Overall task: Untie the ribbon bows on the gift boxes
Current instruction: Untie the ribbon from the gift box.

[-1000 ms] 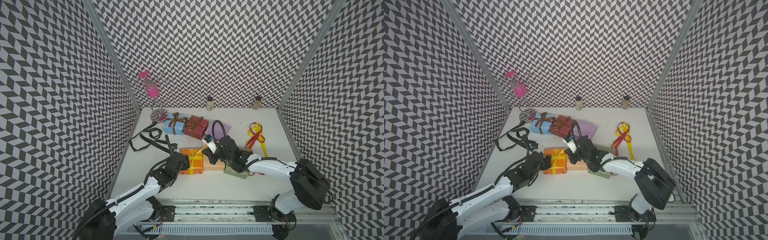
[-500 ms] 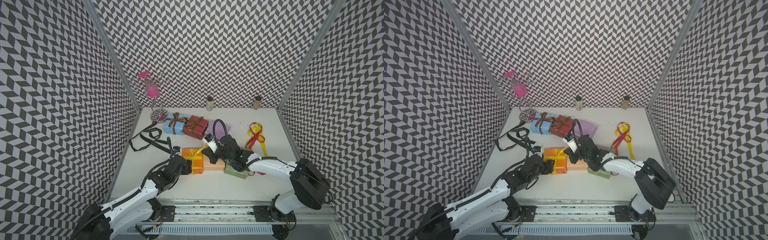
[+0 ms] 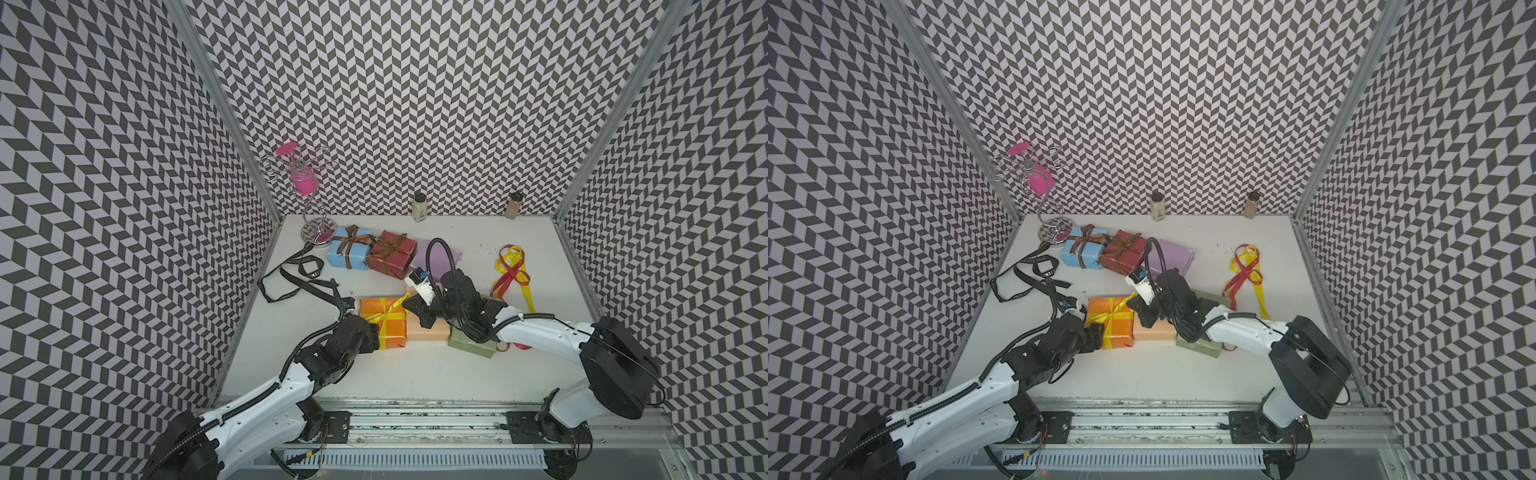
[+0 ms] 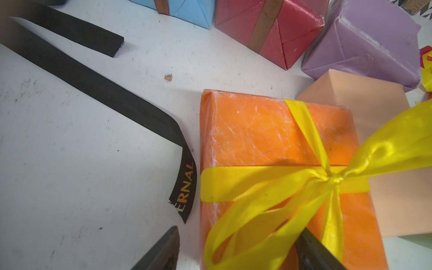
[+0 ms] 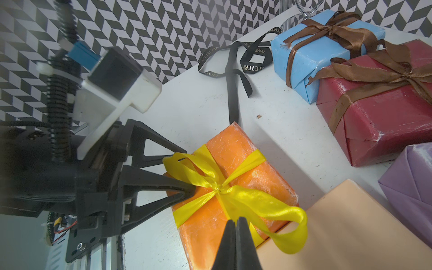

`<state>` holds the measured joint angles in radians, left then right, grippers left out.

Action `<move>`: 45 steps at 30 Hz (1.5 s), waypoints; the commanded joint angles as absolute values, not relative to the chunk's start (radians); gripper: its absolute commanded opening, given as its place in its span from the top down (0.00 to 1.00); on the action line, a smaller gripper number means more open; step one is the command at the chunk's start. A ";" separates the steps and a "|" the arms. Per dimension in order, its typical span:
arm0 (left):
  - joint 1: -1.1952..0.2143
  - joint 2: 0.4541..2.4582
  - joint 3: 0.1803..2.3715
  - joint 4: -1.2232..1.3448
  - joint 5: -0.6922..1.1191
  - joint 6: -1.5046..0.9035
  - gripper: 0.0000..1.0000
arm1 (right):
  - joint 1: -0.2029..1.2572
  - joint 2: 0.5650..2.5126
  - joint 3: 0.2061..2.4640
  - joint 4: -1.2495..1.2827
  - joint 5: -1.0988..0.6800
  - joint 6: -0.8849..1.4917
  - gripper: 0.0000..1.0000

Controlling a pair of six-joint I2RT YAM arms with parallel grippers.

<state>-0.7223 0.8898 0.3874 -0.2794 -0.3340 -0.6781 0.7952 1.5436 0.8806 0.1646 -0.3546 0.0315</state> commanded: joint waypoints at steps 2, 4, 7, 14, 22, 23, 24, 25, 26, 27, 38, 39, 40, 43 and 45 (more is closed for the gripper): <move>-0.727 0.950 0.377 -0.307 -0.397 -0.712 0.23 | 0.788 1.530 0.886 0.214 -0.365 0.040 1.00; -0.727 0.962 0.375 -0.300 -0.393 -0.713 0.24 | 0.788 1.530 0.897 0.201 -0.372 0.032 1.00; -0.727 0.962 0.366 -0.288 -0.390 -0.713 0.24 | 0.784 1.518 0.914 0.180 -0.383 0.031 1.00; -0.728 0.955 0.357 -0.284 -0.385 -0.714 0.23 | 0.751 1.438 0.961 0.099 -0.400 0.044 1.00; -0.727 0.957 0.356 -0.282 -0.380 -0.713 0.23 | 0.679 1.303 0.974 0.052 -0.410 0.075 1.00; -0.727 0.956 0.356 -0.281 -0.380 -0.713 0.24 | 0.673 1.290 0.973 0.051 -0.409 0.076 1.00; -0.727 0.956 0.355 -0.281 -0.380 -0.712 0.24 | 0.665 1.274 0.971 0.051 -0.408 0.075 1.00; -0.727 0.956 0.356 -0.281 -0.379 -0.712 0.24 | 0.660 1.260 0.966 0.053 -0.408 0.078 1.00; -0.726 0.954 0.354 -0.282 -0.379 -0.712 0.24 | 0.655 1.251 0.961 0.057 -0.407 0.078 1.00; -0.727 0.953 0.353 -0.281 -0.379 -0.712 0.24 | 0.647 1.240 0.959 0.053 -0.405 0.080 1.00; -0.727 0.945 0.351 -0.279 -0.375 -0.710 0.23 | 0.533 1.131 1.033 -0.041 -0.383 0.068 1.00; -0.727 0.945 0.351 -0.278 -0.376 -0.710 0.23 | 0.529 1.132 1.035 -0.045 -0.382 0.069 1.00; -0.727 0.945 0.351 -0.277 -0.374 -0.709 0.23 | 0.527 1.134 1.034 -0.044 -0.383 0.073 1.00; -0.727 0.946 0.351 -0.272 -0.368 -0.707 0.23 | 0.523 1.147 1.019 -0.026 -0.384 0.089 1.00; -0.727 0.945 0.353 -0.270 -0.364 -0.706 0.23 | 0.523 1.164 1.008 -0.017 -0.389 0.099 1.00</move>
